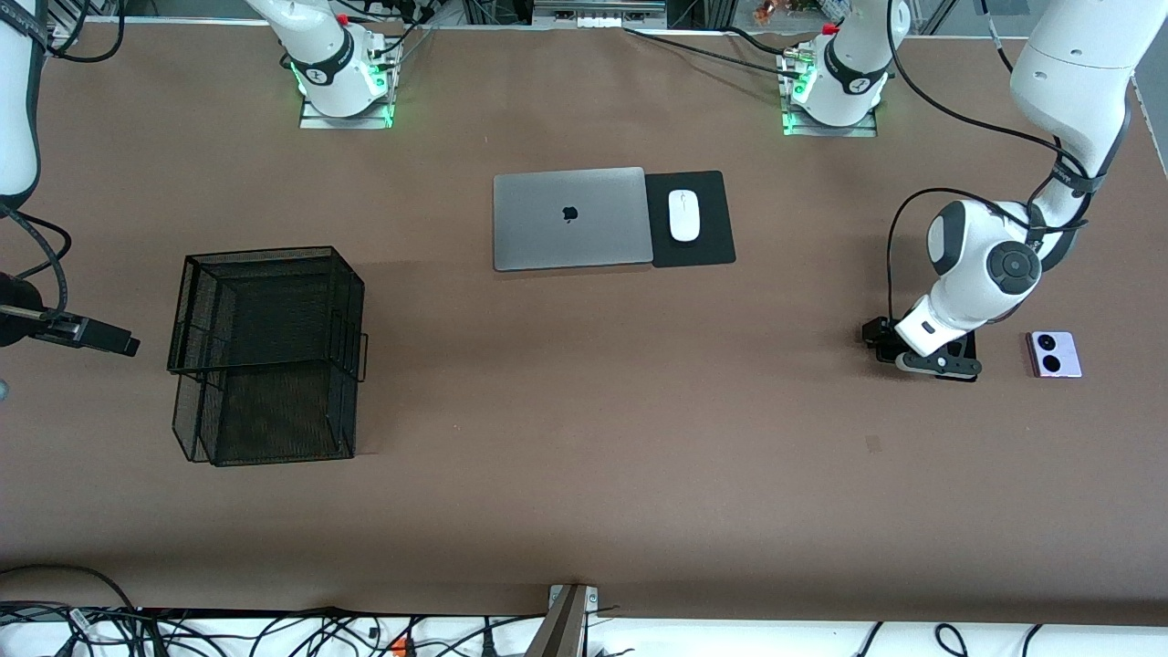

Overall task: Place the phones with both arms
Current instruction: 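Close the left gripper on the black flip phone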

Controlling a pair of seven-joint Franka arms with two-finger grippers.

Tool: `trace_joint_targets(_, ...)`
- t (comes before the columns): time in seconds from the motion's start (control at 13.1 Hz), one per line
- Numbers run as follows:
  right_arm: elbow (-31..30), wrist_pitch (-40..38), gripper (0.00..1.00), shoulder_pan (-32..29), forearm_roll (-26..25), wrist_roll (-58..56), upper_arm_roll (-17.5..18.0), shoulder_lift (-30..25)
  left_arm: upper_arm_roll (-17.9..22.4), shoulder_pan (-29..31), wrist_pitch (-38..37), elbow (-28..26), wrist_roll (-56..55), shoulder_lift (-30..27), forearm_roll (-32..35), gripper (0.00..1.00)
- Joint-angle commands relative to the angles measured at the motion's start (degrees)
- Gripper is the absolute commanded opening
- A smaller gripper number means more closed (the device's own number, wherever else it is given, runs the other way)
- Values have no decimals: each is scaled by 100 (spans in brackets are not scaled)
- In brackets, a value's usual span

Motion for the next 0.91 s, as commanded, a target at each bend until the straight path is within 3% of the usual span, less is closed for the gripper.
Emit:
trace_joint_targets(0.0, 25, 20, 100, -38, 45, 10, 23, 13, -20, 46, 86, 9, -111, 99, 109, 66)
trace_joint_targets(0.23, 25, 20, 100, -38, 45, 10, 23, 13, -11, 73, 86, 26, -120, 108, 109, 31)
trace_joint_targets(0.38, 25, 20, 100, -38, 45, 10, 23, 13, -11, 82, 86, 35, -120, 108, 109, 17)
trace_joint_targets(0.84, 25, 20, 100, -38, 45, 10, 23, 13, -20, 64, -422, 438, -146, 82, 117, 11)
